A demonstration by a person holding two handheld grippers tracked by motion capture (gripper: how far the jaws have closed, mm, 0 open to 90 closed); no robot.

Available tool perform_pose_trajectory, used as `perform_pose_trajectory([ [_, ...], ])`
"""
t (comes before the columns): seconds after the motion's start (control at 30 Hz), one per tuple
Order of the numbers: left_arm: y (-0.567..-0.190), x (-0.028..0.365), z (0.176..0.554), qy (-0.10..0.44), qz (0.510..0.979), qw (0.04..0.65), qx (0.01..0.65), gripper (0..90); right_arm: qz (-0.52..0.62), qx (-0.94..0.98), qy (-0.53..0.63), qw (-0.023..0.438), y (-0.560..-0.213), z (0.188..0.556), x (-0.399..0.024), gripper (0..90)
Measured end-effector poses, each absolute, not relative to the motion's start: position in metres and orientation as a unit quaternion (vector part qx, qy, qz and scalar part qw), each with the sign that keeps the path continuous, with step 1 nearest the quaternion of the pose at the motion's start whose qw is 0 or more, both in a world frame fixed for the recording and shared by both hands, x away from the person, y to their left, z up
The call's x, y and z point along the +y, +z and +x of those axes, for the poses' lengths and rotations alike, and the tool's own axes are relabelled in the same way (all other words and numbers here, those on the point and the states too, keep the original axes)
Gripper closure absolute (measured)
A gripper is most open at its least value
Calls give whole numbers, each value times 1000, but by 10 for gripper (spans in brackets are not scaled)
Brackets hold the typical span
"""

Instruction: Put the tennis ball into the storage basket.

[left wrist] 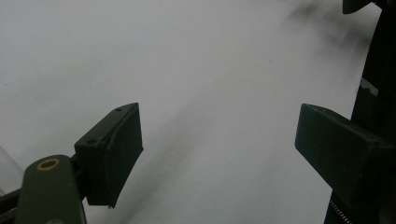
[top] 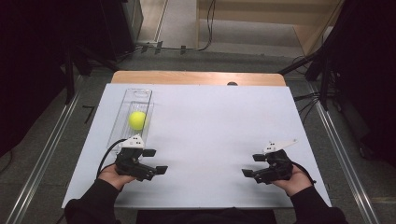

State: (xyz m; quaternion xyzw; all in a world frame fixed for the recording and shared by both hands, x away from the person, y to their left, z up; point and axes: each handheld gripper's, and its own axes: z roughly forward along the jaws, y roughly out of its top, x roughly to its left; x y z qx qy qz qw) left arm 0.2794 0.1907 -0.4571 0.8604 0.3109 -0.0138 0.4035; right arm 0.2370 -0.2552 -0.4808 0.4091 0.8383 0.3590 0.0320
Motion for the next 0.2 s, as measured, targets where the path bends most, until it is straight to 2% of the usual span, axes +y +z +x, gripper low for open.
perform_pose_trajectory([
  [0.2,-457,191,280,-16,861,403,308,159,409,839,358,33,-481,237,-255,199],
])
